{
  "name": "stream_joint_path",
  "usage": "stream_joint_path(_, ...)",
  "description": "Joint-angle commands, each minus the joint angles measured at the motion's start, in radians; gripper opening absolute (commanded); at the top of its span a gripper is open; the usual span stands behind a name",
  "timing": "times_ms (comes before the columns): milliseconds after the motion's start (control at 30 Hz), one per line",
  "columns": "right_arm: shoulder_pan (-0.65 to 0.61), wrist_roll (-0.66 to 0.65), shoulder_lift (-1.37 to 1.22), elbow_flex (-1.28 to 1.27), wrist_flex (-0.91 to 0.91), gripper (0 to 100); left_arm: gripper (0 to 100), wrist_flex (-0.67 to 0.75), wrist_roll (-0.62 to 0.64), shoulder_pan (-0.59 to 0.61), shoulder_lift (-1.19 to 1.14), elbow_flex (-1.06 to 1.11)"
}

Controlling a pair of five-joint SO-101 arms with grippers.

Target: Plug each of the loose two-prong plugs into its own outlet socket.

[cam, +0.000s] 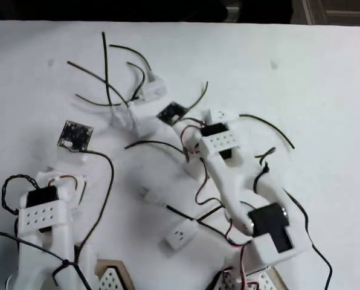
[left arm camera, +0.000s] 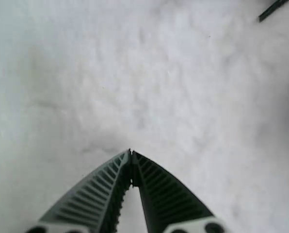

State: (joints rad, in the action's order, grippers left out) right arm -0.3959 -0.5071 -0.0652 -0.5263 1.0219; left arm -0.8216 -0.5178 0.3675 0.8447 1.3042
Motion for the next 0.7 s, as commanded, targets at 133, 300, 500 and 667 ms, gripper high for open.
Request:
stream_joint_path(133,-0.005,-0.002,-0.01,0.038,0.048,14.9,2,0.023,-0.009,0.008,0.025,-0.006)
stream_joint_path(300,0.002,-0.005,-0.018,0.075,0.062,14.9,2,0.023,-0.009,0.008,0.025,-0.006)
stream_joint_path(500,0.001,-0.006,-0.021,0.084,0.061,14.9,2,0.023,-0.009,0.008,0.025,-0.006)
stream_joint_path(667,0.004,-0.006,-0.021,0.084,0.059,14.8,2,0.023,-0.009,0.008,0.025,-0.006)
